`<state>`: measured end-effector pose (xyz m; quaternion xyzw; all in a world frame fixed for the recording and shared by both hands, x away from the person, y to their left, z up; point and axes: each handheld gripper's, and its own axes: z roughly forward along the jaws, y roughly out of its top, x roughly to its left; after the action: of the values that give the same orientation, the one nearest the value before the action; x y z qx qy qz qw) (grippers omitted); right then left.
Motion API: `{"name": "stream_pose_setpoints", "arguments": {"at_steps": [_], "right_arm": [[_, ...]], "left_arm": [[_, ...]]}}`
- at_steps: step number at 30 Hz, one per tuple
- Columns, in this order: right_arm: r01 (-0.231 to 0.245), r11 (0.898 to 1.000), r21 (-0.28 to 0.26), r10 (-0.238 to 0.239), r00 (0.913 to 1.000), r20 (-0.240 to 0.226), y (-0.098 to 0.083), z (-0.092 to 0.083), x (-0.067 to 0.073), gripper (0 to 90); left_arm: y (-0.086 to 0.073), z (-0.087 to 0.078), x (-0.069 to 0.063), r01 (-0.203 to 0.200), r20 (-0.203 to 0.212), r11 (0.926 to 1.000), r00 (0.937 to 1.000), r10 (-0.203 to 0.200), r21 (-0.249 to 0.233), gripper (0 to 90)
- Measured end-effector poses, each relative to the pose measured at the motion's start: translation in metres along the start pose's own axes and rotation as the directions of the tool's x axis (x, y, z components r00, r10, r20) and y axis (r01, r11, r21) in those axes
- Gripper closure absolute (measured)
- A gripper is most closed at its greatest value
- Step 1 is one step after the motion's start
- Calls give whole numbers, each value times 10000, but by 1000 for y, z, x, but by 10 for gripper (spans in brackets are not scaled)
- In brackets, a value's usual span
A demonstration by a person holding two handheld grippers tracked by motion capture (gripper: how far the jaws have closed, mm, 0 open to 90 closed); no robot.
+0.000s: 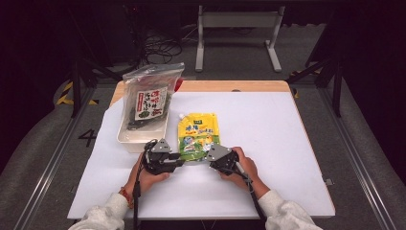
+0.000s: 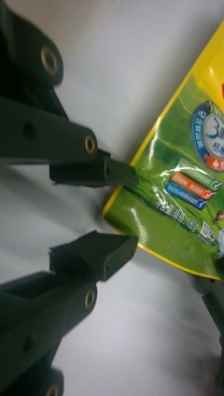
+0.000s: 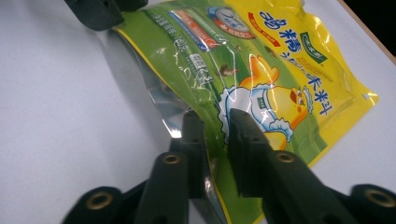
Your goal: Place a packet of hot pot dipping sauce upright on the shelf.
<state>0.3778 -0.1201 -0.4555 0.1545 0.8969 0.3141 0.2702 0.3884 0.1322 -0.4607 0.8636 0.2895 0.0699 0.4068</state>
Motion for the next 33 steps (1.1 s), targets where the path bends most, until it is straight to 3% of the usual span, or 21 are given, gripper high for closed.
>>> {"name": "stream_pose_setpoints", "arguments": {"at_steps": [1, 3, 6, 10, 14, 16, 18, 21, 22, 23, 26, 27, 29, 31, 33], "right_arm": [[71, 10000, 23, -71, 10000, 29, 0, -1, 0, 866], [88, 10000, -11, -88, 9999, 104, 0, -1, 1, 878], [216, 9996, -162, -212, 9995, 219, -2, -5, 2, 899], [174, 9997, -183, -175, 9998, -45, -6, -12, 1, 899], [351, 9985, -411, -375, 9975, -593, -16, -28, 6, 898], [557, 9976, -407, -588, 9951, -799, -22, -39, 12, 898], [737, 9966, -365, -768, 9925, -950, -29, -46, 18, 897], [763, 9957, -534, -824, 9888, -1245, -39, -59, 24, 896], [763, 9957, -534, -824, 9888, -1245, -39, -59, 24, 896], [734, 9958, -552, -796, 9894, -1212, -43, -63, 26, 894], [664, 9959, -618, -737, 9896, -1238, -45, -63, 27, 892], [657, 9958, -638, -734, 9892, -1271, -46, -64, 27, 893], [694, 9953, -681, -779, 9883, -1312, -46, -64, 26, 891], [623, 9957, -683, -713, 9877, -1392, -46, -64, 25, 885], [711, 9952, -676, -804, 9859, -1465, -46, -63, 26, 873]], "left_arm": [[0, -4, 1, 84, 256, 9996, 9996, -77, -267, 582], [0, -5, 0, 40, 150, 9998, 9999, -37, -218, 500], [-1, -3, 0, 201, 412, 9998, 9990, -198, -45, 375], [-1, -3, 0, 458, 771, 9985, 9961, -433, -310, 274], [1, 3, -2, 933, 1345, 9950, 9870, -878, -350, 175], [2, 6, -4, 1063, 1885, 9938, 9771, -983, -327, 130], [5, 8, -6, 1024, 1934, 9940, 9767, -929, -397, 132], [6, 12, -6, 1369, 2372, 9903, 9631, -1270, -257, 106], [7, 15, -6, 1382, 2343, 9902, 9634, -1303, -175, 106], [8, 17, -6, 1568, 2553, 9875, 9554, -1483, -134, 97], [12, 24, -6, 1630, 2685, 9866, 9507, -1550, -80, 97], [14, 26, -6, 1531, 2683, 9882, 9523, -1452, -89, 109], [20, 33, -5, 1598, 2820, 9871, 9474, -1515, -65, 112], [24, 39, -5, 1579, 2593, 9874, 9531, -1559, 131, 144], [27, 41, -6, 1799, 2410, 9837, 9546, -1753, 31, 180]]}}
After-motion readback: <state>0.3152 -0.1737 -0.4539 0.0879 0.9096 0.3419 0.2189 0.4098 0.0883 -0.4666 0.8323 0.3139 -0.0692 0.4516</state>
